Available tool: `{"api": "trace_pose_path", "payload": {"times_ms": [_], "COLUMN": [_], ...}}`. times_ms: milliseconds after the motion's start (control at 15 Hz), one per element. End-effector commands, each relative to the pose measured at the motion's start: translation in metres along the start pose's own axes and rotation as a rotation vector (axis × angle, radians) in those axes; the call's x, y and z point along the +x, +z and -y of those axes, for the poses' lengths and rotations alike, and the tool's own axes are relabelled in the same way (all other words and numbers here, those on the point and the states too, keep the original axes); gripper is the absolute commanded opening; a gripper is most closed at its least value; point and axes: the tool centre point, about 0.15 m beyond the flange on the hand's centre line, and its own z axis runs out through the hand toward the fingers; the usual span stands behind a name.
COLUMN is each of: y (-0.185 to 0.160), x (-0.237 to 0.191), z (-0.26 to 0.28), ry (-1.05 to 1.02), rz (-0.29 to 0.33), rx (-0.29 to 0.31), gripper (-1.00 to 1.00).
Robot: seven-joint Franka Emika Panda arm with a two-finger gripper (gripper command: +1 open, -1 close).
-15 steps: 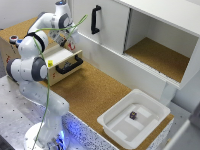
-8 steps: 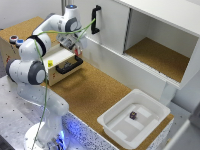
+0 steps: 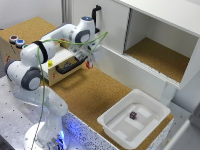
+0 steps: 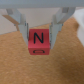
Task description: Store the grasped pink object in the box
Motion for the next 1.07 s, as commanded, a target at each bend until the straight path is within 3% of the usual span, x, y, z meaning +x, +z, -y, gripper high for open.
{"api": "trace_pose_path", "payload": {"times_ms": [0,133,333,800,1000], "y": [0.036,0.042,0.053,0.123,0.142], "x": [0.004,0.009,0.019,0.074,0.099], "z": [-0.096,-0.134,-0.19,-0.299,-0.332], "ry": [0.168,0.285,0.448,0.674,0.683], "rz": [0.032,0.056,0.086,0.127,0.144], "rx": [0.011,-0.024,-0.007,0.107,0.094], "gripper": [-1.0,-1.0,-1.0,-1.0,-1.0]}}
